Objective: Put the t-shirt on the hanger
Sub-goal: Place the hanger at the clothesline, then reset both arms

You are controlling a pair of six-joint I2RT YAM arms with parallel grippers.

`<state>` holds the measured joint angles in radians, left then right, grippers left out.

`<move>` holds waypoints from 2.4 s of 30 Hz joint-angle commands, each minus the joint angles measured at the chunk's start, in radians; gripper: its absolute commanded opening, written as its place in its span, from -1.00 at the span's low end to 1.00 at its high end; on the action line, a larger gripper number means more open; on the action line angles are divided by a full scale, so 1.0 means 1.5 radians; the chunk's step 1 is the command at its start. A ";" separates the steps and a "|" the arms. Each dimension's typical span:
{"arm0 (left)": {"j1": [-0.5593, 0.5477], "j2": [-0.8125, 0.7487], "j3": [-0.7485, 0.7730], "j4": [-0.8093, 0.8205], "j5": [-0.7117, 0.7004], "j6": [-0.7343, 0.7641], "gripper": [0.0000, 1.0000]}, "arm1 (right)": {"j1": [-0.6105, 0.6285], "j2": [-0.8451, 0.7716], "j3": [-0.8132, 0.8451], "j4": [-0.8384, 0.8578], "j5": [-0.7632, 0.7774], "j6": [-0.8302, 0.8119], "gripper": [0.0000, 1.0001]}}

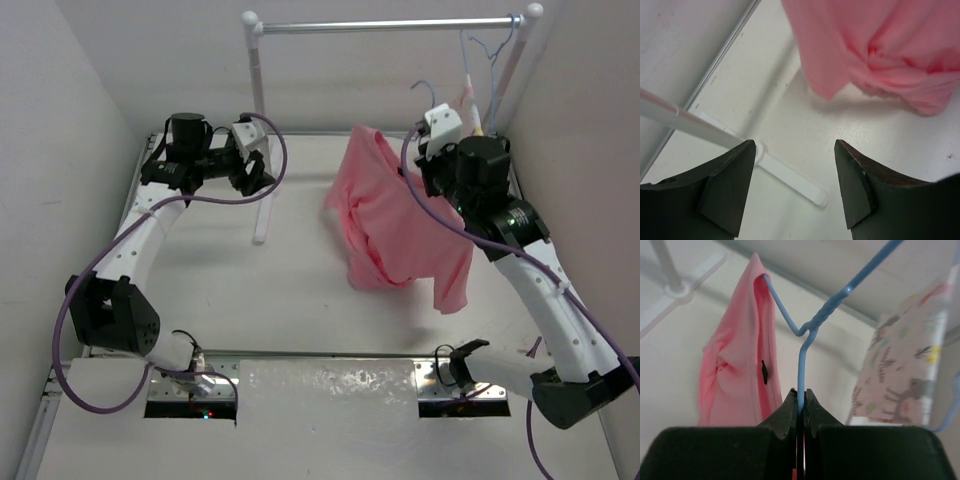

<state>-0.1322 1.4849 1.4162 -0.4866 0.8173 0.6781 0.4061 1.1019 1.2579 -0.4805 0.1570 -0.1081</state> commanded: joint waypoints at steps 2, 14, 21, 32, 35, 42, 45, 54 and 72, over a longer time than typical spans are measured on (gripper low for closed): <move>-0.003 -0.055 -0.036 0.020 -0.096 -0.036 0.23 | -0.004 0.045 0.137 0.025 0.114 0.009 -1.00; -0.003 -0.108 -0.187 0.049 -0.104 -0.024 0.23 | -0.115 0.357 0.610 -0.091 0.169 0.059 -1.00; -0.003 -0.112 -0.198 0.050 -0.092 -0.018 0.22 | -0.128 0.389 0.573 0.029 0.161 0.040 -1.00; -0.003 -0.123 -0.210 0.043 -0.089 -0.007 0.21 | -0.174 0.479 0.590 0.024 0.156 0.057 -1.00; -0.003 -0.124 -0.215 0.044 -0.094 -0.005 0.21 | -0.174 0.467 0.524 0.030 0.133 0.062 -1.00; -0.003 -0.123 -0.229 0.045 -0.095 -0.004 0.21 | -0.174 0.350 0.337 0.092 0.137 0.067 -0.54; -0.003 -0.125 -0.230 0.043 -0.100 -0.004 0.21 | -0.173 0.282 0.278 0.107 0.117 0.068 -0.07; 0.010 -0.144 -0.281 0.103 -0.200 -0.074 0.16 | -0.159 0.039 0.083 0.126 -0.033 0.121 0.97; 0.177 -0.180 -0.493 0.337 -0.465 -0.256 0.20 | -0.156 -0.160 -0.683 0.371 -0.048 0.403 0.97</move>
<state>0.1204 1.2385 0.7139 -0.1040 0.2031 0.3367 0.1680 0.8455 0.2520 -0.0498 0.0116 0.4335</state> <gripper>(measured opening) 0.599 0.985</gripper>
